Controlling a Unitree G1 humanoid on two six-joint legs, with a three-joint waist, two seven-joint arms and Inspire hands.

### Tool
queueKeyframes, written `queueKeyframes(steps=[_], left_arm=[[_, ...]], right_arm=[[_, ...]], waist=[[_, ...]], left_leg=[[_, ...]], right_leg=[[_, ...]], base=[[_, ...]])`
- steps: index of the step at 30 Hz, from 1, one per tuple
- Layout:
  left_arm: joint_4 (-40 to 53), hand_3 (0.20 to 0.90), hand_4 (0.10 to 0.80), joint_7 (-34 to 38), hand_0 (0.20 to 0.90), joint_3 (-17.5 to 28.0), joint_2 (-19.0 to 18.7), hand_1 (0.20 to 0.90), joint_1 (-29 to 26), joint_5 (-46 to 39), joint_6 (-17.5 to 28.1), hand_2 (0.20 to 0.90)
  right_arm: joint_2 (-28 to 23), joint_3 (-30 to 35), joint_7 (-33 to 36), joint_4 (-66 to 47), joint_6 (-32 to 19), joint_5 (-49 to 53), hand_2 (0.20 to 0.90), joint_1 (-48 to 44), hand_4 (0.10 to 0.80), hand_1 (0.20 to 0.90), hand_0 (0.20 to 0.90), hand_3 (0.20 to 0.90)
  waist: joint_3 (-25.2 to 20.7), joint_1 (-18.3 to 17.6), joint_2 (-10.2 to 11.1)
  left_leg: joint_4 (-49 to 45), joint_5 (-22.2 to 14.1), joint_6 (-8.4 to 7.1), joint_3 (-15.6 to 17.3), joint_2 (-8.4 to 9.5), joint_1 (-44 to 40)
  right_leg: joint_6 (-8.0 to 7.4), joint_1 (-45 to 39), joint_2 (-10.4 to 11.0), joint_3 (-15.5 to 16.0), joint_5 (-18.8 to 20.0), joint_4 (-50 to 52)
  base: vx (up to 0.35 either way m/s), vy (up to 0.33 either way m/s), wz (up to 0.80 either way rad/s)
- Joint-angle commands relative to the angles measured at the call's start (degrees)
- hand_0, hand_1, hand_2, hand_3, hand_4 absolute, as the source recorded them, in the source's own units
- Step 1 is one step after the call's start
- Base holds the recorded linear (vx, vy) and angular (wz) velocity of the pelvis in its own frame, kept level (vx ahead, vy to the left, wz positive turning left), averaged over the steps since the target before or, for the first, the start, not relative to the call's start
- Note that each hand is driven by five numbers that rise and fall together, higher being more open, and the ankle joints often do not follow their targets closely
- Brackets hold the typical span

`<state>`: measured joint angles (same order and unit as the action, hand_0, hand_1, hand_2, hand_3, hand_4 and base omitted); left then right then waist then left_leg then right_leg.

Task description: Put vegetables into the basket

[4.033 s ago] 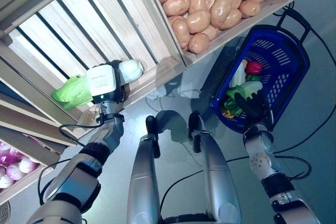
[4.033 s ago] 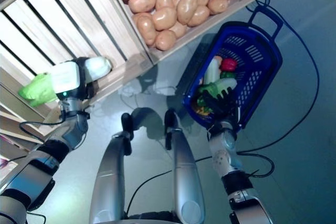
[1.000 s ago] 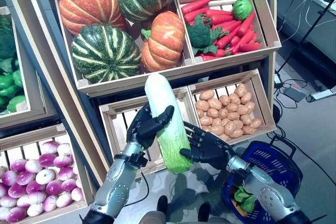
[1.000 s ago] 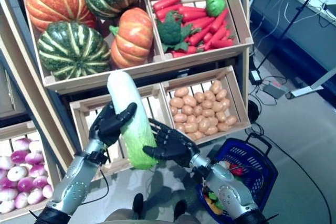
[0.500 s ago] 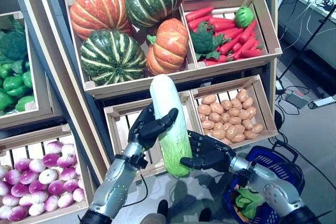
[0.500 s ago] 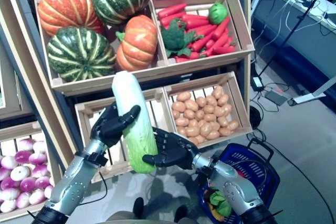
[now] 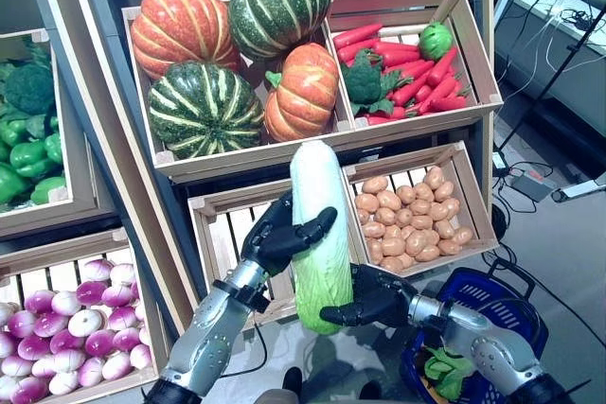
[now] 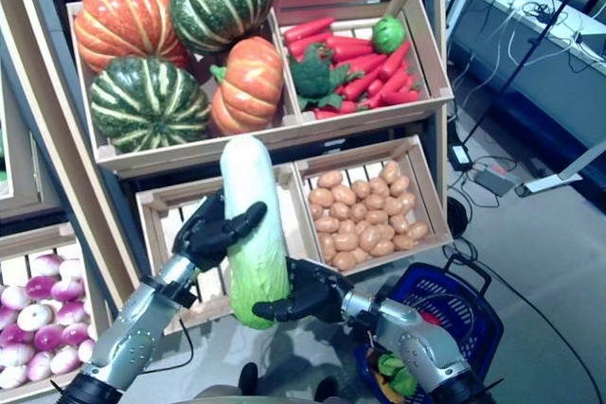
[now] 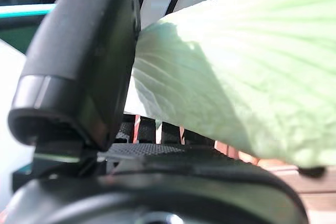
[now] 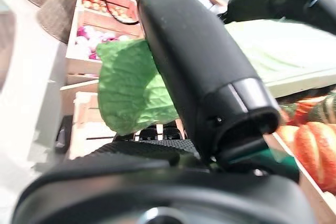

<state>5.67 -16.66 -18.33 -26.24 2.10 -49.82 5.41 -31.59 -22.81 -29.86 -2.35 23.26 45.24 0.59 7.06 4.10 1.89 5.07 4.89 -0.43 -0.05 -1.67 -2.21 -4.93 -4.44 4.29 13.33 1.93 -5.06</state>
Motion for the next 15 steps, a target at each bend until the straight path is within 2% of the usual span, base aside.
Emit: queueKeyframes(steps=[1, 7, 11, 12, 13, 14, 15], left_arm=[[6.8, 0.300, 0.400, -6.0, 0.300, -1.4, -0.4, 0.300, -8.4, -0.5, 3.3, 0.300], [7.3, 0.300, 0.400, -7.7, 0.300, -2.3, -0.8, 0.300, -8.9, -1.2, 3.2, 0.300], [7.1, 0.300, 0.400, -8.7, 0.300, -2.9, -0.9, 0.300, -8.7, -3.2, 2.4, 0.300], [7.2, 0.300, 0.400, -9.0, 0.300, -3.2, -0.9, 0.300, -8.6, -3.1, 2.0, 0.300], [7.2, 0.300, 0.400, -9.2, 0.300, -3.5, -0.8, 0.300, -8.6, -3.2, 1.8, 0.300], [7.0, 0.300, 0.400, -9.3, 0.300, -3.8, -0.8, 0.300, -8.5, -3.3, 1.9, 0.300], [7.0, 0.300, 0.400, -9.3, 0.300, -3.9, -0.9, 0.300, -8.4, -3.3, 1.9, 0.300]], right_arm=[[-1.3, -2.7, -5.2, -2.2, -1.1, 0.8, 0.900, -2.7, 0.800, 0.900, 0.900, 0.900], [-1.7, -4.0, -5.2, -1.4, 0.2, -0.2, 0.900, -2.9, 0.800, 0.900, 0.900, 0.900], [-1.3, -4.6, -5.2, -1.0, -0.7, 0.1, 0.900, -2.8, 0.800, 0.900, 0.900, 0.900], [-1.2, -4.6, -5.4, -1.2, -0.6, 0.3, 0.853, -3.0, 0.769, 0.853, 0.853, 0.853], [-1.2, -4.7, -5.7, -1.1, -0.6, 0.4, 0.538, -3.0, 0.558, 0.538, 0.538, 0.538], [-1.1, -4.9, -5.5, -1.2, -0.8, 0.5, 0.300, -3.0, 0.400, 0.300, 0.300, 0.300], [-1.1, -4.9, -5.3, -1.3, -0.9, 0.7, 0.300, -2.9, 0.400, 0.300, 0.300, 0.300]], waist=[[-4.6, 0.3, 1.9], [-4.8, 0.1, 1.8], [-4.7, 0.0, 1.7], [-4.7, 0.0, 1.7], [-4.7, -0.1, 1.6], [-4.7, -0.1, 1.6], [-4.7, -0.1, 1.6]], left_leg=[[-0.2, -4.1, -1.87, 0.3, -0.49, -1.2], [-0.1, -4.1, -1.83, 0.5, -0.56, -1.3], [-0.1, -4.2, -1.75, 0.6, -0.53, -1.5], [-0.1, -4.2, -1.70, 0.6, -0.53, -1.4], [-0.2, -4.1, -1.66, 0.5, -0.49, -1.4], [-0.2, -4.1, -1.63, 0.5, -0.47, -1.5], [-0.2, -4.1, -1.62, 0.5, -0.46, -1.5]], right_leg=[[-3.54, -0.2, 5.0, 0.2, 2.1, 0.3], [-3.63, -0.1, 5.0, -0.2, 2.2, 0.3], [-3.68, -0.1, 5.0, -0.5, 2.1, 0.4], [-3.67, -0.1, 5.0, -0.7, 2.1, 0.4], [-3.67, -0.1, 5.0, -0.8, 2.2, 0.4], [-3.69, -0.1, 5.0, -0.9, 2.2, 0.4], [-3.72, -0.1, 5.0, -0.9, 2.2, 0.5]], base=[[0.000, 0.000, 0.00], [0.000, 0.000, 0.00], [0.000, 0.000, 0.00], [0.000, 0.000, 0.00], [0.000, 0.000, 0.00], [0.000, 0.000, 0.00], [0.000, 0.000, 0.00]])
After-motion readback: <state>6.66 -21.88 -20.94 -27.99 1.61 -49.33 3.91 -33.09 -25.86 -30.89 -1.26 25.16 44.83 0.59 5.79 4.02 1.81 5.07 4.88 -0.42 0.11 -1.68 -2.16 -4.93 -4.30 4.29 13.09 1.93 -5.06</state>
